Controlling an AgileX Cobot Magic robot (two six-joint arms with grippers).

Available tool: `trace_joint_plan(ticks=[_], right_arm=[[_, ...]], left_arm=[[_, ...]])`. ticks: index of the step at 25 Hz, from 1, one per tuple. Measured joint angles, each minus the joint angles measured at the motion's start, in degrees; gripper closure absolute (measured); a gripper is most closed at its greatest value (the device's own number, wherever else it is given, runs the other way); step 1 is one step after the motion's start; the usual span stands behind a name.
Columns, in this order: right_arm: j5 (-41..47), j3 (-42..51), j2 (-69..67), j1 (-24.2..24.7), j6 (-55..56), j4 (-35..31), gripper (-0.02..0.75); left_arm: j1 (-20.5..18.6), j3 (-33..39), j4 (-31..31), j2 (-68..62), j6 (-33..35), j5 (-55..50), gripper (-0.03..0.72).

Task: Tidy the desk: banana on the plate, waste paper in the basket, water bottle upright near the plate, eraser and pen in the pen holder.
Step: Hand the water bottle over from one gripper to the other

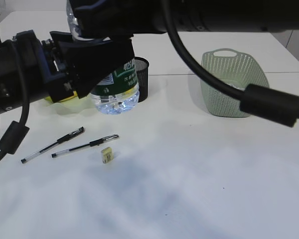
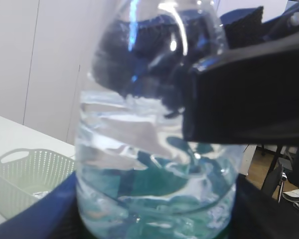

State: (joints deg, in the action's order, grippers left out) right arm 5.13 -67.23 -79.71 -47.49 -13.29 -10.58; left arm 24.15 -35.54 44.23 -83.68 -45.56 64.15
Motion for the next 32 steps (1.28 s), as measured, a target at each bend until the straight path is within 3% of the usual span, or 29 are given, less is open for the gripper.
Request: trace_joint_plan(ticks=[4, 12, 19, 27, 32], right_arm=[[-0.12, 0.0, 0.0, -0.09, 0.0, 0.1, 0.43], [-0.23, 0.0, 0.0, -0.09, 0.0, 0.1, 0.425], [-0.32, 0.0, 0.0, -0.09, 0.0, -0.24, 0.29], [0.74, 0.11, 0.91, -0.09, -0.61, -0.24, 0.262], [1.02, -0.09, 3.0, -0.12, -2.32, -0.24, 0.188]], left_arm=[[0.0, 0.0, 0.0, 0.0, 0.0, 0.0, 0.273], [0.0, -0.03, 0.0, 0.0, 0.0, 0.0, 0.276], [0.0, -0.03, 0.0, 0.0, 0.3, 0.0, 0.306], [0.04, -0.13, 0.17, 0.0, 3.14, 0.21, 0.312], [0.17, -0.13, 0.35, -0.4, 4.49, -2.35, 0.313]])
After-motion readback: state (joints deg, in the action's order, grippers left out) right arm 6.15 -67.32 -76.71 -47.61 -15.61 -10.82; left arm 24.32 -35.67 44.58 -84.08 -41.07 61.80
